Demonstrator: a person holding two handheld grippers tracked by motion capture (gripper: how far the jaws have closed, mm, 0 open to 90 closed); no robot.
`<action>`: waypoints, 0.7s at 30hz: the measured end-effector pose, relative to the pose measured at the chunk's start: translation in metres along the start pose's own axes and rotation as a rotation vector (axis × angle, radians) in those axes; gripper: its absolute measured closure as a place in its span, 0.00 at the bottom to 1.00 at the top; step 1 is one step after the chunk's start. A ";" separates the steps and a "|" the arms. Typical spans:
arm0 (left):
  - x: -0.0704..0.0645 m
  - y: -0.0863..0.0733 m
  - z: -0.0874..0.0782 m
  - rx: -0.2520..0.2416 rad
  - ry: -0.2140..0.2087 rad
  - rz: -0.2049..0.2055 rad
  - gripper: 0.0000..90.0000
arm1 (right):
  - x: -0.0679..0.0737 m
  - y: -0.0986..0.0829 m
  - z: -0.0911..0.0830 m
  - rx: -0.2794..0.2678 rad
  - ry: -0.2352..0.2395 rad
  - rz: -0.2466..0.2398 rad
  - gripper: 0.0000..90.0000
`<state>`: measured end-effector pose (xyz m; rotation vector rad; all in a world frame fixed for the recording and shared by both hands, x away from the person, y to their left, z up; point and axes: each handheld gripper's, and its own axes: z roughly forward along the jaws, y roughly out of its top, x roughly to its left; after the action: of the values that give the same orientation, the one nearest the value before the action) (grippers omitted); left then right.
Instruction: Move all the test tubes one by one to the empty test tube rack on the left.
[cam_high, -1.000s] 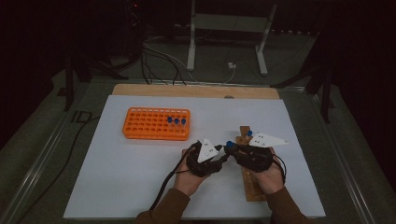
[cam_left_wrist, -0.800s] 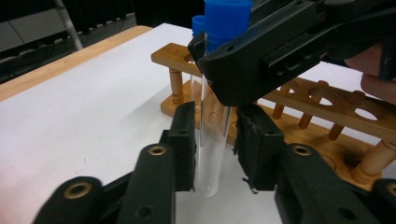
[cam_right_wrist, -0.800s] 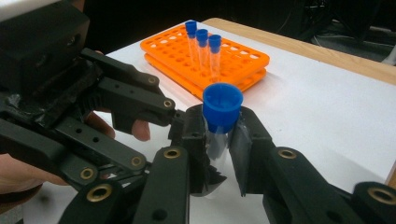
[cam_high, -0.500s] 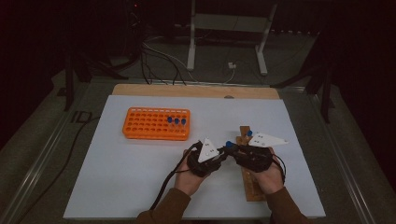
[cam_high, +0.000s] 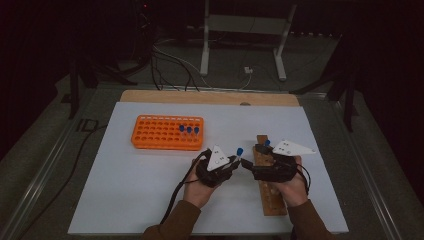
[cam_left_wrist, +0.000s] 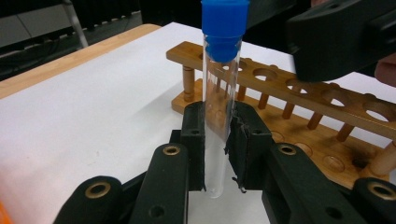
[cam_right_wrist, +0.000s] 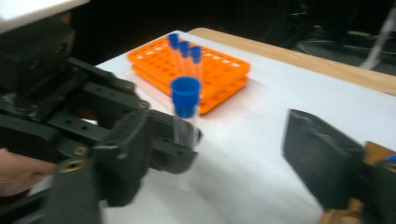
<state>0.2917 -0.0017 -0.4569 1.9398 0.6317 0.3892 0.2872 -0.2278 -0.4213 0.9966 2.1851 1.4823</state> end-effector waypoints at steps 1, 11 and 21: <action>0.001 0.000 -0.001 0.000 0.002 -0.003 0.86 | -0.001 0.000 0.000 0.002 -0.010 0.001 0.19; 0.010 -0.001 -0.010 -0.008 0.031 -0.019 0.86 | -0.008 -0.001 -0.005 -0.001 -0.048 -0.001 0.04; 0.024 -0.002 -0.022 -0.021 0.074 -0.037 0.86 | -0.012 -0.004 -0.008 0.013 -0.074 -0.001 0.01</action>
<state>0.2987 0.0294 -0.4489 1.8986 0.7076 0.4442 0.2899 -0.2426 -0.4235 1.0376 2.1460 1.4100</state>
